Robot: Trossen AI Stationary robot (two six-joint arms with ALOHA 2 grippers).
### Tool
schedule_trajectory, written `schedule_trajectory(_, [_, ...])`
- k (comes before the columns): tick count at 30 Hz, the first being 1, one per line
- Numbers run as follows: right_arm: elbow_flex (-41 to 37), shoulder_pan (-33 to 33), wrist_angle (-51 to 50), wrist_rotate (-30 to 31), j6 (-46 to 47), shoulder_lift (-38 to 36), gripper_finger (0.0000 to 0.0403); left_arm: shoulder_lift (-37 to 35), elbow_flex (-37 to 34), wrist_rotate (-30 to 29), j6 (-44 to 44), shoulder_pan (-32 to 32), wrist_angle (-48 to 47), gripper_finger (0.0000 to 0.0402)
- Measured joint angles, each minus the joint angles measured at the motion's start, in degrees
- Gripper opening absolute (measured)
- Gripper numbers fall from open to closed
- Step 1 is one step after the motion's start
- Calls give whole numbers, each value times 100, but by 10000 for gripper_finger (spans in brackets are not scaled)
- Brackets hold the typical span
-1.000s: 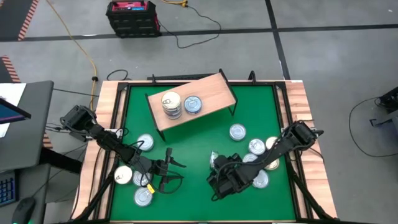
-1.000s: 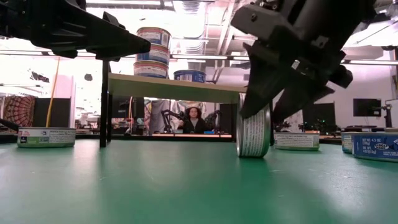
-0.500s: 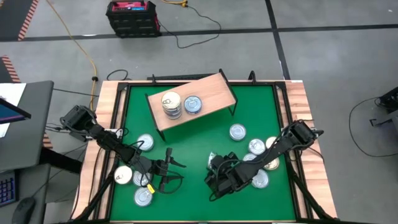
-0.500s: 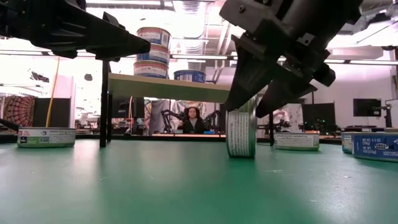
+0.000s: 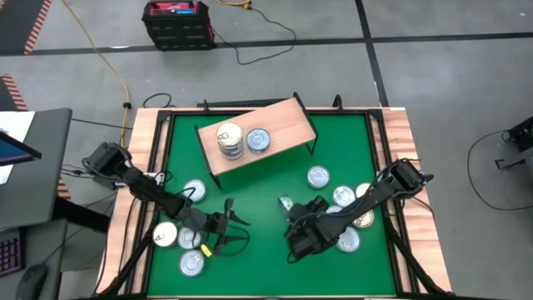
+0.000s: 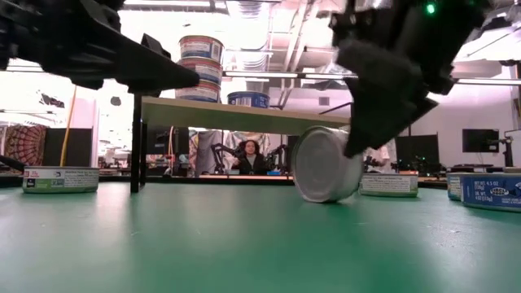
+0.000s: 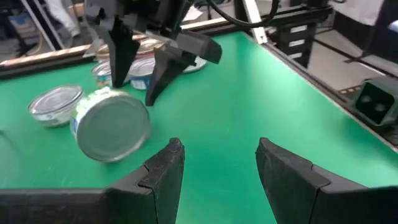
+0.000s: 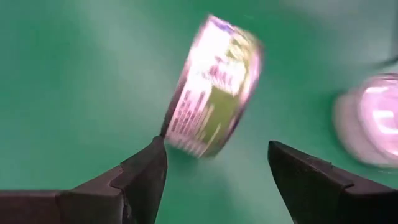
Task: Stack canned seafood by type on shelf
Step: Put the green white tuna can on the shelf
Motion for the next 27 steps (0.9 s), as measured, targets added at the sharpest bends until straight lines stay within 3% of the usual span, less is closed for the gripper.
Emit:
schedule_trajectory(4, [0,42,-604,-198,-115,-30,307,143,0,34,-103,116,228,190])
schedule_trajectory(10, [0,238,-671,-263,-667,-146,307,146,1,150,-132,142,265,190])
schedule_trajectory(16, [0,287,-496,-248,-2001,-509,307,143,2,350,-153,141,306,190])
schedule_trajectory(22, [0,-322,-150,-941,-3332,-1127,307,143,2,350,-143,143,361,190])
schedule_trajectory(27, [0,-916,374,-1351,-4615,-1165,307,143,2,350,-126,143,359,190])
